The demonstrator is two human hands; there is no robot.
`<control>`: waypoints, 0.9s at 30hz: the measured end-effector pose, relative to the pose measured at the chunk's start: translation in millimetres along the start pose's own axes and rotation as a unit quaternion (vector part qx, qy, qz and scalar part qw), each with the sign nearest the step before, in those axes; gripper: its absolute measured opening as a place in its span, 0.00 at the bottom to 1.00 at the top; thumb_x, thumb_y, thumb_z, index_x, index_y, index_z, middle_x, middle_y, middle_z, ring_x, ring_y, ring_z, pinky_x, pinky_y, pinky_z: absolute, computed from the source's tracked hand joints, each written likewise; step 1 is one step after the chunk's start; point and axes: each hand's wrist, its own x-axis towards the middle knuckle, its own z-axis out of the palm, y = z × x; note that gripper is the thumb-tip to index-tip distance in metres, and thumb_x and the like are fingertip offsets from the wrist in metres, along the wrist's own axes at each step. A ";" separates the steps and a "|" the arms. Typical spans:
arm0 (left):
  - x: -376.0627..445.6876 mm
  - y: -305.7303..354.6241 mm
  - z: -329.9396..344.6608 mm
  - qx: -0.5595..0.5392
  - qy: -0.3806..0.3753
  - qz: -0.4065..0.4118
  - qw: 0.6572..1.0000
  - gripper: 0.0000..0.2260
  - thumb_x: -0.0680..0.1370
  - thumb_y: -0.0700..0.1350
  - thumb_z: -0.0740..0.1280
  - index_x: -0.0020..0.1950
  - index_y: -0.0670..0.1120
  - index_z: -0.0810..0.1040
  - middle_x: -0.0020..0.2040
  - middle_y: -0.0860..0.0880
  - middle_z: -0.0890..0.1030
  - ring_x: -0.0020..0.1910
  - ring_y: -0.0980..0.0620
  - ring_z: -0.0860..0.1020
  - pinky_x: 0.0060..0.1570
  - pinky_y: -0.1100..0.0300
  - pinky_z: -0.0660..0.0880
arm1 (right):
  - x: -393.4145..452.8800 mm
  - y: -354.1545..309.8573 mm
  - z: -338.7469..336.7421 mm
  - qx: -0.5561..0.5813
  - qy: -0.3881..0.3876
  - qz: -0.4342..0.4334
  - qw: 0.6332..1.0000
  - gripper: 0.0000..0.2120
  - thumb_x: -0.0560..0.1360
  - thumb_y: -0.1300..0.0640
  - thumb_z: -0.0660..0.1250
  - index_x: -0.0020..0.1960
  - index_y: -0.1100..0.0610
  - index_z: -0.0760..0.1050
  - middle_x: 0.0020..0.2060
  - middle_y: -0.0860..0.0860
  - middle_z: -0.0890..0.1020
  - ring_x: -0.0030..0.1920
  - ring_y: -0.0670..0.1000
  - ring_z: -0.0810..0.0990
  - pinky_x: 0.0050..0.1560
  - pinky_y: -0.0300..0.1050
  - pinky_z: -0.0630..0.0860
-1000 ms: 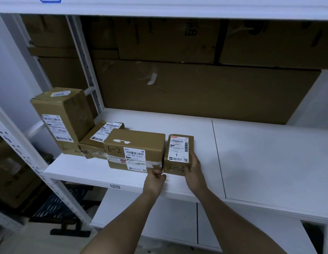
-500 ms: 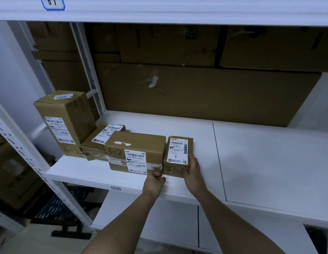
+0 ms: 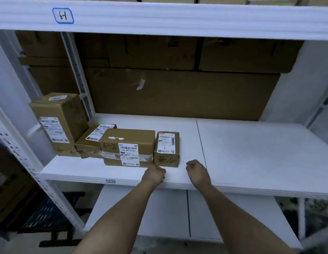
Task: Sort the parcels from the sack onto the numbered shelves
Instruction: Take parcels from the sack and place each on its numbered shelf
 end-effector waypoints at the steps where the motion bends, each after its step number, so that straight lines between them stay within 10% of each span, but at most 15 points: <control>1: -3.7 0.9 2.4 0.002 -0.005 0.008 1.000 0.09 0.77 0.42 0.60 0.36 0.46 0.71 0.38 0.45 0.79 0.41 0.45 0.78 0.45 0.56 0.76 | -7.3 2.6 -2.0 0.002 0.003 0.010 1.000 0.12 0.79 0.57 0.60 0.59 0.55 0.77 0.57 0.52 0.80 0.58 0.54 0.78 0.55 0.43 0.71; 14: -73.7 19.5 81.5 0.103 -0.105 0.063 0.987 0.14 0.74 0.41 0.60 0.29 0.47 0.64 0.34 0.43 0.73 0.34 0.47 0.72 0.30 0.61 0.59 | -73.1 81.6 -61.1 0.040 0.013 0.077 0.996 0.08 0.75 0.53 0.60 0.37 0.51 0.71 0.40 0.51 0.79 0.47 0.57 0.81 0.50 0.50 0.77; 27: -181.6 70.7 283.6 0.120 -0.168 0.079 0.975 0.12 0.81 0.40 0.57 0.36 0.45 0.65 0.43 0.42 0.71 0.37 0.48 0.70 0.26 0.65 0.61 | -130.3 239.3 -233.6 0.021 0.011 0.139 0.990 0.08 0.80 0.52 0.59 0.46 0.53 0.73 0.49 0.55 0.81 0.50 0.58 0.80 0.56 0.55 0.77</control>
